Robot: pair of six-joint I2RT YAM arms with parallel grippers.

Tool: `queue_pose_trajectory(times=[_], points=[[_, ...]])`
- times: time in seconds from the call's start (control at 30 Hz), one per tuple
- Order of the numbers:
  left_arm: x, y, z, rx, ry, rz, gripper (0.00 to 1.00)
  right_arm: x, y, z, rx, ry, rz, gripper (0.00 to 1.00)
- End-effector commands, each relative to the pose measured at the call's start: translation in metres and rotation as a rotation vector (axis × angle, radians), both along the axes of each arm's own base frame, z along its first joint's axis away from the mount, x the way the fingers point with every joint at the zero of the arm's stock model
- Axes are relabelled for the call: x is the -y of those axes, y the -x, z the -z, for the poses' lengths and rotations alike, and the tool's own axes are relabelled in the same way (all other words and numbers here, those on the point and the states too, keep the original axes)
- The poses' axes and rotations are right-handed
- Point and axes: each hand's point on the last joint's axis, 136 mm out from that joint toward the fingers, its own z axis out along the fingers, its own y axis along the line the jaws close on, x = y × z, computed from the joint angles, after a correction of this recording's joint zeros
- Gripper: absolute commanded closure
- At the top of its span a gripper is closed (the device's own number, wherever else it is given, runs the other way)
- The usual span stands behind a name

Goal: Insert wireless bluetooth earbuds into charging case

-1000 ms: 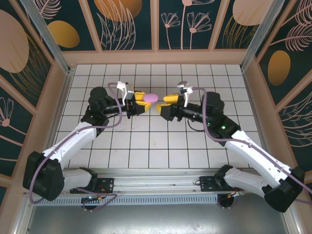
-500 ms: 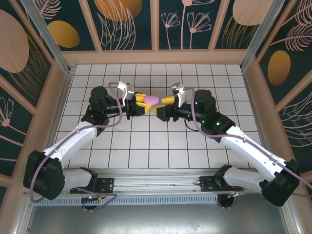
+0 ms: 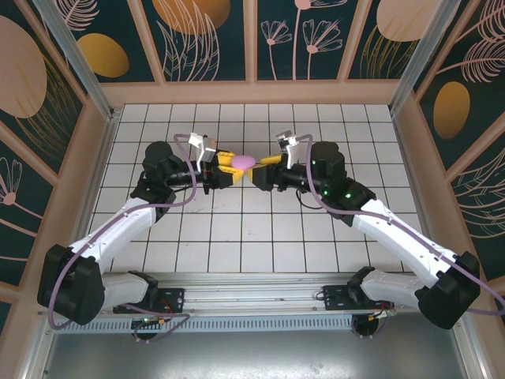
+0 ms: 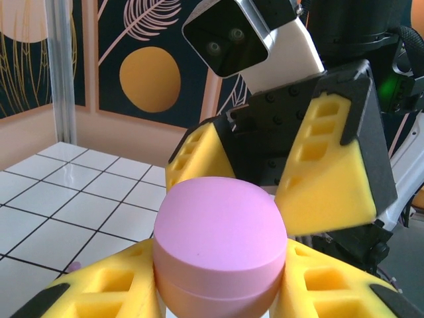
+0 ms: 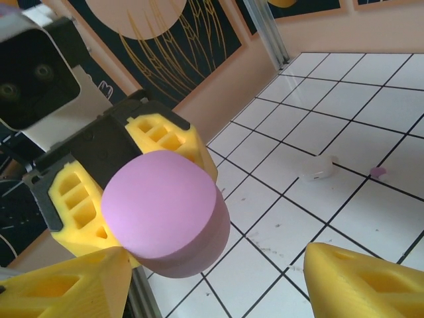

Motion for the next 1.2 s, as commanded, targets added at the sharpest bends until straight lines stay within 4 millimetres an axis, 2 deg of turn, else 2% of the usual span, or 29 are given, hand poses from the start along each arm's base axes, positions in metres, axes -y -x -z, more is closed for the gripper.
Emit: queue_pose_trajectory(times=[0.0,0.27,0.33,0.5,0.6,1.0,1.17], points=[[0.000,0.020,-0.006,0.040,0.012,0.075,0.92,0.008,-0.019,-0.036,0.036,-0.100,0.061,0.31],[-0.001,0.019,-0.005,0.042,0.010,0.070,0.93,0.002,-0.020,-0.027,-0.002,-0.089,0.020,0.32],[0.000,0.018,-0.005,0.036,0.007,0.070,0.93,-0.002,-0.009,-0.029,0.022,-0.095,-0.044,0.32],[0.001,0.019,-0.005,0.022,0.006,0.085,0.94,-0.003,0.032,-0.044,0.155,-0.126,-0.217,0.30],[0.002,0.020,-0.007,0.013,0.005,0.107,0.93,-0.004,0.042,-0.043,0.202,-0.088,-0.252,0.29],[0.005,0.023,-0.014,-0.015,-0.004,0.174,0.93,-0.015,0.028,-0.027,0.218,0.036,-0.250,0.30],[0.005,0.025,-0.014,-0.014,-0.004,0.179,0.93,-0.016,0.024,-0.024,0.222,0.055,-0.247,0.38]])
